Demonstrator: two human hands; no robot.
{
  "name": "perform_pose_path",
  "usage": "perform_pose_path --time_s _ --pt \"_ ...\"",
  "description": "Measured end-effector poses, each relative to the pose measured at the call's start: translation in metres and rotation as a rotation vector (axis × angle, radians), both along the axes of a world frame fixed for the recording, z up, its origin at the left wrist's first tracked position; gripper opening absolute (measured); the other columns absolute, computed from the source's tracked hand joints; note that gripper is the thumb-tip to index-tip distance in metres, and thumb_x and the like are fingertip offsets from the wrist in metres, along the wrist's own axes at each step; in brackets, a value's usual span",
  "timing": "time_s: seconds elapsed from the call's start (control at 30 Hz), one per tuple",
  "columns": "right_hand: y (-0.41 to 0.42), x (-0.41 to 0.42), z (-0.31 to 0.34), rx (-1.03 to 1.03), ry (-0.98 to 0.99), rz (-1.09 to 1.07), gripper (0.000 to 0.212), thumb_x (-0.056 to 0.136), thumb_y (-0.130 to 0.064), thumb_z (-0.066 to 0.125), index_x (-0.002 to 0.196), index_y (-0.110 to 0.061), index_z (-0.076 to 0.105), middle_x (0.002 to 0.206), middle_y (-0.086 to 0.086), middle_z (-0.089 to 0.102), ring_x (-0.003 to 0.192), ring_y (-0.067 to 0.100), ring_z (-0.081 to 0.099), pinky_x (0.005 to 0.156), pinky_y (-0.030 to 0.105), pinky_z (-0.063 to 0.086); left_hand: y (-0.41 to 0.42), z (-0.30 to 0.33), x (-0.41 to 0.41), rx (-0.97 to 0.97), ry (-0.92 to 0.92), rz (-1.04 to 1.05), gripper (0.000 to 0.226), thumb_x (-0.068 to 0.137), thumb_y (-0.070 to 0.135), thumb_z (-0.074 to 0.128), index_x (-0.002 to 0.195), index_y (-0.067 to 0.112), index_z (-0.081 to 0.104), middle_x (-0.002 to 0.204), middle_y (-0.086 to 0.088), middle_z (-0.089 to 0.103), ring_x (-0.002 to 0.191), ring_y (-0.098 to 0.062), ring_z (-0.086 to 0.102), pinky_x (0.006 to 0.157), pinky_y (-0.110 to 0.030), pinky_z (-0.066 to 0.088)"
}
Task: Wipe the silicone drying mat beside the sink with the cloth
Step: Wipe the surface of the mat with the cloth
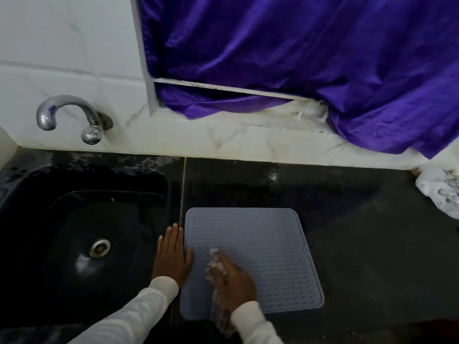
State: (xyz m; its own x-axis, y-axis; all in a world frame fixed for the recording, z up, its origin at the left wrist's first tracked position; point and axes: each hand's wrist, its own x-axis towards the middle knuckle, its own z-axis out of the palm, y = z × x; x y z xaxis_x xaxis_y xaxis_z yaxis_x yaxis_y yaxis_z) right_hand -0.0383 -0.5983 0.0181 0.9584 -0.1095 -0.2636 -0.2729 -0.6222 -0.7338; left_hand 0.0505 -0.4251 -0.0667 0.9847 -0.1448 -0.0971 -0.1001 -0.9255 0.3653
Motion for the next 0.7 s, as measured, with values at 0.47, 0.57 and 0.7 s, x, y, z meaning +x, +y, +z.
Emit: perform_pose_path --time_s 0.47,0.57,0.7 --pt "0.045 -0.002 -0.071 -0.500 -0.105 0.228 0.056 0.090 -0.065 -0.011 0.142 -0.047 -0.022 0.106 -0.002 0.071 0.079 0.009 0.068 0.069 0.026 0.057 0.001 -0.001 0.003 -0.030 0.007 0.004 0.067 0.096 0.047 0.018 0.149 0.008 0.022 0.158 -0.010 0.017 0.145 -0.019 0.006 0.116 -0.034 -0.009" --pt "0.036 0.001 -0.068 -0.383 -0.021 0.205 0.053 0.101 -0.052 0.004 0.151 -0.038 -0.005 0.084 -0.013 0.072 0.059 -0.002 0.064 0.053 0.016 0.053 0.000 0.001 0.002 -0.014 0.002 0.003 0.068 0.095 0.050 0.015 0.150 0.009 0.019 0.159 -0.009 0.012 0.145 -0.018 0.001 0.116 -0.034 -0.011" --pt "0.019 -0.006 -0.048 -0.420 0.004 0.163 0.051 0.091 -0.070 0.008 0.140 -0.058 0.005 0.109 -0.010 0.070 0.085 0.007 0.068 0.072 0.025 0.055 0.001 0.002 0.002 -0.013 0.010 0.003 0.070 0.094 0.053 0.013 0.151 0.012 0.013 0.160 -0.005 0.006 0.145 -0.015 -0.006 0.115 -0.031 -0.017"
